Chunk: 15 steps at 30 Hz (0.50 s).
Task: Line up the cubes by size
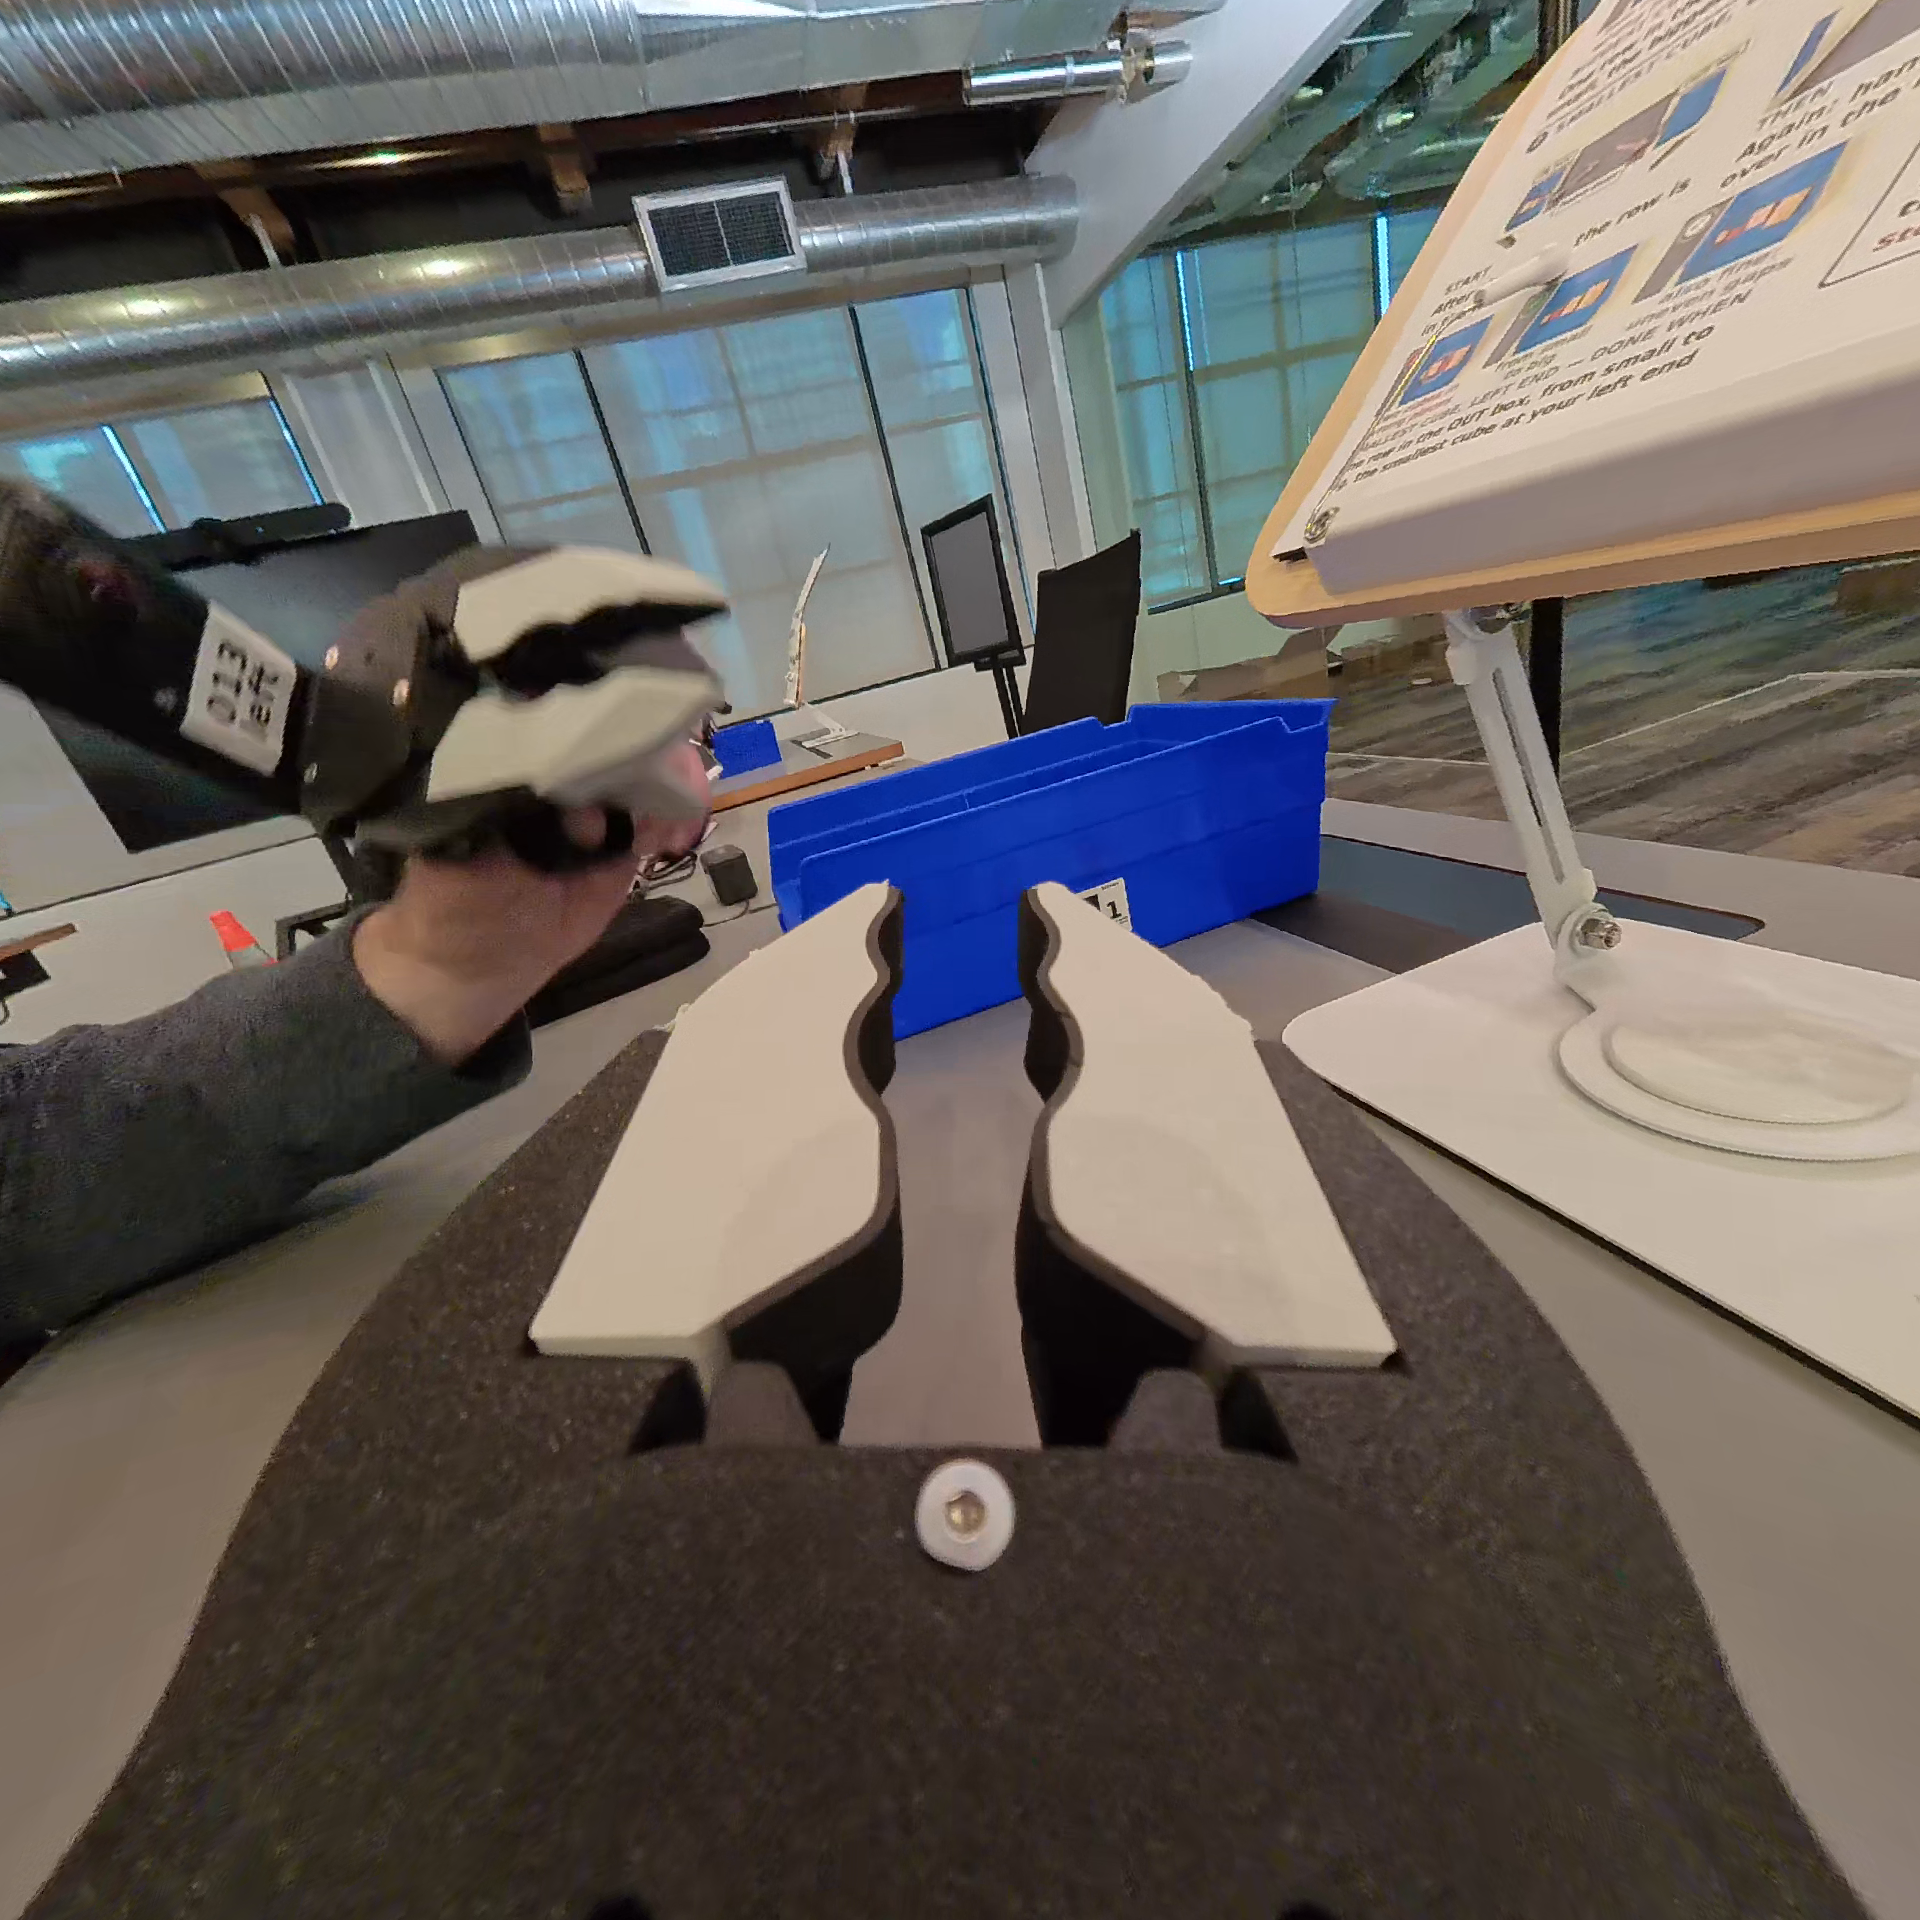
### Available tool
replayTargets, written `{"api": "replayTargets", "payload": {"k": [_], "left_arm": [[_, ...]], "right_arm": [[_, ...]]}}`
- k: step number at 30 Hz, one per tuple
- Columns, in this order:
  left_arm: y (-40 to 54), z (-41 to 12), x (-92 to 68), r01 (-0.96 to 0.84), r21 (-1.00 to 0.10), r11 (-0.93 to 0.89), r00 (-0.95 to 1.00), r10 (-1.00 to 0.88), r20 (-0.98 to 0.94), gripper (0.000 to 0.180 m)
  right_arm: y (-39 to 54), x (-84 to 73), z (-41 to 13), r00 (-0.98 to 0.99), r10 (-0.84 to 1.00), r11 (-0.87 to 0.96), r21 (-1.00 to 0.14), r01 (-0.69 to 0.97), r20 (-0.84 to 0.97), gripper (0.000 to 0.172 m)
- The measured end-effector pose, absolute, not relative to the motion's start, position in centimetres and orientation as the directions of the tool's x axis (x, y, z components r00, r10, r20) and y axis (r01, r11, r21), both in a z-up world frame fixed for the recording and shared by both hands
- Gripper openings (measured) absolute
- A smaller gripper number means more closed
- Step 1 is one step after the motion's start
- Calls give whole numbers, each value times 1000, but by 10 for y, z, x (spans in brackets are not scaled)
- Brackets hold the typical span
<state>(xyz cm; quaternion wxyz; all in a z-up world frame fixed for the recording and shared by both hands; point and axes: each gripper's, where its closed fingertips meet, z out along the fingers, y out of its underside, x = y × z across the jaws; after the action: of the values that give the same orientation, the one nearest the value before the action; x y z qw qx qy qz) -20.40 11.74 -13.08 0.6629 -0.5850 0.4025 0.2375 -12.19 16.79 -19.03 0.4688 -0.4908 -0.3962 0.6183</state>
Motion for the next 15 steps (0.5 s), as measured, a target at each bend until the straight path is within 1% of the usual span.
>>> {"api": "replayTargets", "payload": {"k": [1,2,4,7,9,11,12,15], "left_arm": [[116,-116,-222,-787,-587,189,575,-119,-809,21],[117,-107,-241,-789,-592,162,583,-105,-806,25],[126,-105,-280,-805,-591,53,579,-153,-801,36],[145,-136,-334,-825,-545,-146,559,-340,-756,48],[159,-162,-368,-833,-496,-244,551,-437,-711,56],[171,-191,-396,-849,-428,-312,529,-532,-661,56],[176,-208,-410,-852,-382,-358,523,-579,-625,62],[184,-249,-445,-880,-223,-419,468,-682,-562,65]], "right_arm": [[168,-122,-190,-80,968,-248,-950,-191,-236,20],[167,-122,-190,-82,968,-247,-950,-190,-235,20],[165,-123,-191,-89,969,-243,-953,-184,-230,20],[163,-124,-191,-99,969,-241,-955,-176,-226,21],[163,-125,-191,-106,966,-250,-952,-177,-235,21],[164,-124,-191,-109,965,-257,-950,-180,-240,22],[164,-124,-191,-111,964,-260,-948,-181,-243,22],[164,-124,-190,-118,961,-268,-946,-184,-249,22]]}}
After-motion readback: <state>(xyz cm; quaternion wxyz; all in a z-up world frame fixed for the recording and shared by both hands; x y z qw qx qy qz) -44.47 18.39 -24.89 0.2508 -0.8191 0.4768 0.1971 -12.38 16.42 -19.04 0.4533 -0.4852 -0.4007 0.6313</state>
